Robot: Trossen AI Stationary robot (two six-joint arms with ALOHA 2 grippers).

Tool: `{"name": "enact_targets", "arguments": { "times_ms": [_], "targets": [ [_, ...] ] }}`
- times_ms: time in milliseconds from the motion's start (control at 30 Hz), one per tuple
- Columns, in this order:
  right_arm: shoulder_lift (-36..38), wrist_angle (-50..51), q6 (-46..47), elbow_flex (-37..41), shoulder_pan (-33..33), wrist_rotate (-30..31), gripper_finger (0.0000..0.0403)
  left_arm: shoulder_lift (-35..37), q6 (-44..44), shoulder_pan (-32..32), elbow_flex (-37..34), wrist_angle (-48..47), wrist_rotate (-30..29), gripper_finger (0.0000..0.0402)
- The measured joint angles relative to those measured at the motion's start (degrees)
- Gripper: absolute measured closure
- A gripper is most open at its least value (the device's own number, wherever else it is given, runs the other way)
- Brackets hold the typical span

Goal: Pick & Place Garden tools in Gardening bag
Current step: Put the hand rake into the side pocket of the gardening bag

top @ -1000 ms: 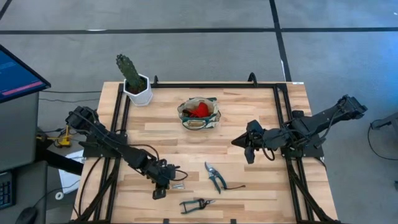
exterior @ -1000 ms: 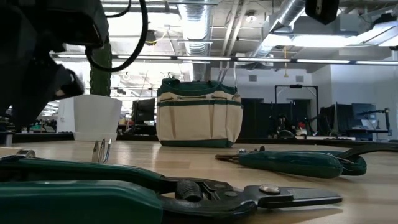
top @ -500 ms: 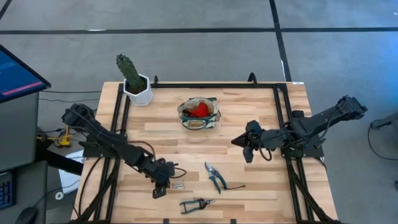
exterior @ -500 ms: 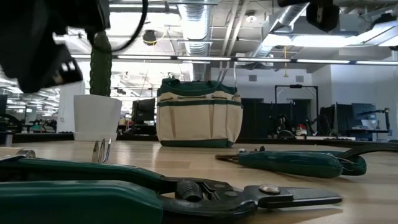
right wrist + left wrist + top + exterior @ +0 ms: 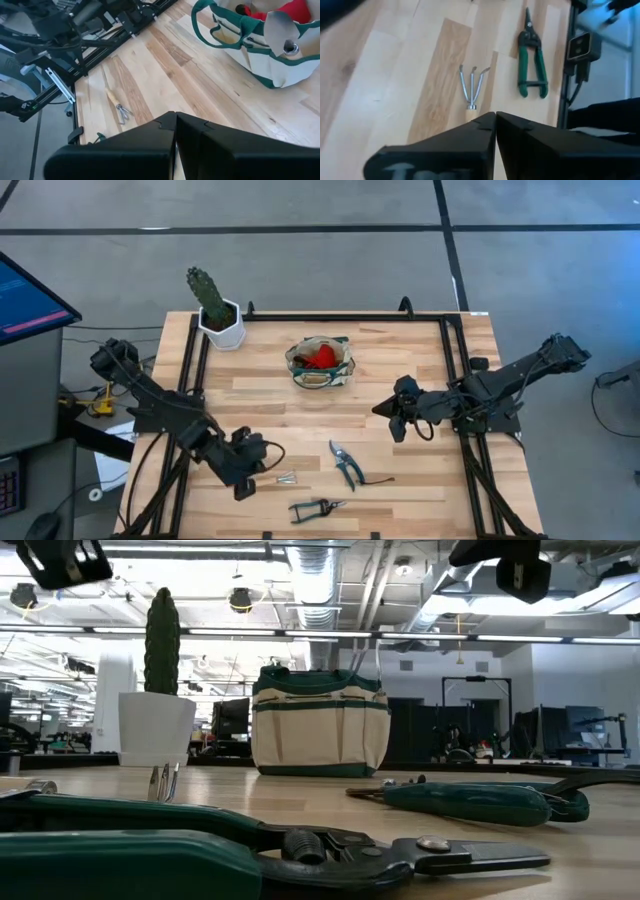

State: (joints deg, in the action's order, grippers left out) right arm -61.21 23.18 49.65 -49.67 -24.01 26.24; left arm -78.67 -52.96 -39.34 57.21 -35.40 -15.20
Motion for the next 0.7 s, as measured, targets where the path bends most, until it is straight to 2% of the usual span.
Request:
{"name": "enact_targets", "arguments": {
  "times_ms": [133, 433, 533, 700],
  "targets": [
    [0.0, -0.5, 0.0, 0.5, 0.0, 0.0, 0.0403, -3.9, 1.6, -0.1, 3.3, -5.0, 0.2, 0.0401],
    [0.0, -0.6, 0.0, 0.5, 0.0, 0.0, 0.0403, -8.7, 1.7, 0.4, 3.0, -4.9, 4.6, 0.0394],
    [0.0, -0.6, 0.0, 0.5, 0.0, 0.0, 0.0403, -10.1, 1.7, 0.4, 3.0, -4.8, 5.1, 0.0375],
    [0.0, -0.6, 0.0, 0.5, 0.0, 0.0, 0.0403, -13.3, 1.7, 0.4, 3.0, -4.6, 5.8, 0.0321]
  ]
}}
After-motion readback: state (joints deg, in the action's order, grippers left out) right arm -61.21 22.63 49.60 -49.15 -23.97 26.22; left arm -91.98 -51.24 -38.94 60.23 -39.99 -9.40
